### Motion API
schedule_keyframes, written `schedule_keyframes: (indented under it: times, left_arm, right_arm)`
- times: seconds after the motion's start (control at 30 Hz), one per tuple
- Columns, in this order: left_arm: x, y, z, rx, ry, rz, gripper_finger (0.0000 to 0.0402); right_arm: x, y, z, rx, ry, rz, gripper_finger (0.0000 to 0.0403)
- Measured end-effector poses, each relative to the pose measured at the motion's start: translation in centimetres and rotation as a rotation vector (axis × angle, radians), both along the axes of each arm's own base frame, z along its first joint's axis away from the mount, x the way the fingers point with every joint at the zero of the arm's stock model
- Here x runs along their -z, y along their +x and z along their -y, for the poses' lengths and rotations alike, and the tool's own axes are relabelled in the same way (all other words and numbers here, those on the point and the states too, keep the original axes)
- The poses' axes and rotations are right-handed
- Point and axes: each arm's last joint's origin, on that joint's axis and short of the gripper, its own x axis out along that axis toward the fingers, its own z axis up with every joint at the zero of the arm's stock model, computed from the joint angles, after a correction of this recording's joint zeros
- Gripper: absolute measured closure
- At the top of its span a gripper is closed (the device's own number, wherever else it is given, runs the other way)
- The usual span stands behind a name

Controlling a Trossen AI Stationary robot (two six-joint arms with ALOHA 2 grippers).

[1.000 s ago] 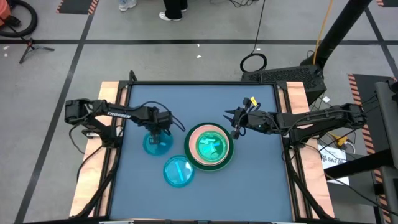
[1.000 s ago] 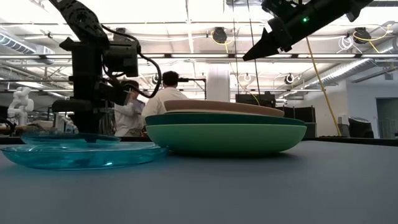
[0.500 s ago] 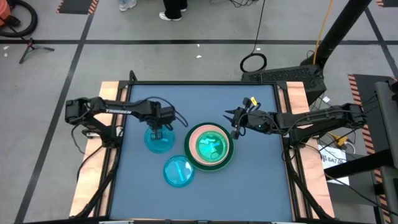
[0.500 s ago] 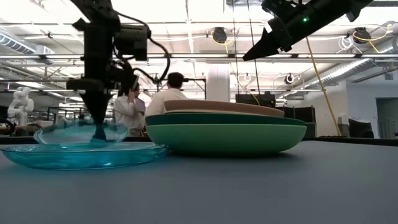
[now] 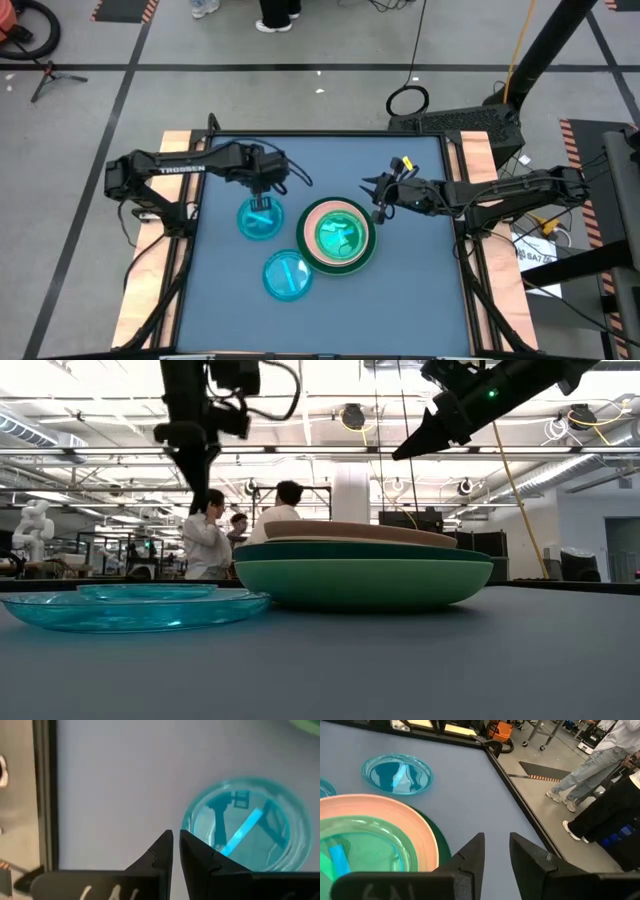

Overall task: Stack plastic plates
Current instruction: Stack the top blue plate on top of the blue plate

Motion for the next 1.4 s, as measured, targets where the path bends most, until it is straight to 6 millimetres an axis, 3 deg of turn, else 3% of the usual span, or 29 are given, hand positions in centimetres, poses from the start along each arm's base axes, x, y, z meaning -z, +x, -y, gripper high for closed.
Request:
schedule_keyframes:
  times: [0.13,0.37,0.67,0.97,1.4]
  left_arm:
    - [-1.1,0.5,0.3,0.073,-0.060,0.051,0.0362]
    - [-0.8,1.1,2.7,0.142,-0.134,0.077,0.0362]
    - [2.3,0.4,9.2,0.231,-0.171,0.003,0.0362]
    - [6.1,-1.5,13.8,0.234,-0.167,-0.025,0.0362]
    - [6.4,-2.1,15.8,0.068,-0.101,0.072,0.0360]
  right_arm:
    - [0.2,-0.1,0.0,0.000,-0.001,-0.024,0.0316]
    - [0.3,-0.1,0.0,-0.001,-0.003,-0.035,0.0316]
    - [0.3,-0.1,0.0,-0.003,-0.007,-0.037,0.0316]
    - [0.3,-0.1,0.0,-0.003,-0.007,-0.037,0.0316]
    - [0.2,-0.1,0.0,-0.003,-0.006,-0.022,0.0316]
